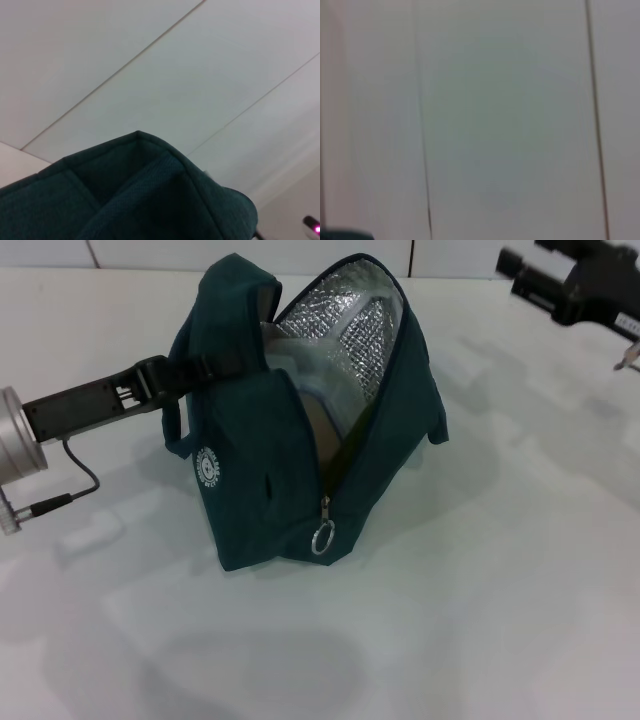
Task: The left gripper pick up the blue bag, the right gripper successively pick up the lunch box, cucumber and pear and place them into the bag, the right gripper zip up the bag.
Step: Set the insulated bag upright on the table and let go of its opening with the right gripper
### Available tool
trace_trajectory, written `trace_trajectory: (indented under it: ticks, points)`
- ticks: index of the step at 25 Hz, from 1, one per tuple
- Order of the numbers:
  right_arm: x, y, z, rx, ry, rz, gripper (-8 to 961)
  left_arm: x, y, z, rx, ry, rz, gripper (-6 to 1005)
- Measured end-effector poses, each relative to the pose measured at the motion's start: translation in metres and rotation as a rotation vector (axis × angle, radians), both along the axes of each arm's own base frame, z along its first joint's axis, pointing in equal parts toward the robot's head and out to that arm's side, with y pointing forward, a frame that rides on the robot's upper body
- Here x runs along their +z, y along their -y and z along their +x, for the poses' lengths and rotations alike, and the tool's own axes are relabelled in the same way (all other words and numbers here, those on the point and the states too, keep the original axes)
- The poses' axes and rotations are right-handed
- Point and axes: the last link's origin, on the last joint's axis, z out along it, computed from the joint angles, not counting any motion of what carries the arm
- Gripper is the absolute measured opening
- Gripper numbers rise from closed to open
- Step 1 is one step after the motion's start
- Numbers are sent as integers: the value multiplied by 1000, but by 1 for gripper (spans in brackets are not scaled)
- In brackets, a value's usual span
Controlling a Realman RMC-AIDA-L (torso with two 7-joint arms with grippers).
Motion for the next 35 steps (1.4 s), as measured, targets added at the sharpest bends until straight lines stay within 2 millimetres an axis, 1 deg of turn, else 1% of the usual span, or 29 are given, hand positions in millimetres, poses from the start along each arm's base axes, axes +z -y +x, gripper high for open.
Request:
trace_trajectory:
  ticks: [4, 8, 15, 22, 23, 30, 34, 35]
  points:
    - [-15, 4, 5, -10, 70, -48, 670, 0, 0, 0, 0, 0, 0, 48]
    - [-28, 9, 4, 0, 106, -79, 731, 0, -1, 1, -4, 0, -1, 48]
    - [-40, 5, 0, 0, 151, -108, 838, 0, -2, 3, -8, 1, -2, 48]
    - [-54, -9, -12, -21, 179, -139, 844, 0, -2, 3, -11, 0, -4, 48]
    - [-58, -14, -15, -35, 200, -141, 844, 0, -3, 4, -11, 0, -4, 48]
    - [-64, -18, -22, -26, 230, -145, 842, -1, -3, 4, -11, 1, -4, 48]
    - [-66, -19, -22, -30, 246, -142, 841, -1, -2, 4, -12, 1, -4, 48]
    - [-67, -19, -22, -27, 257, -144, 811, -1, -2, 4, -12, 1, -4, 48]
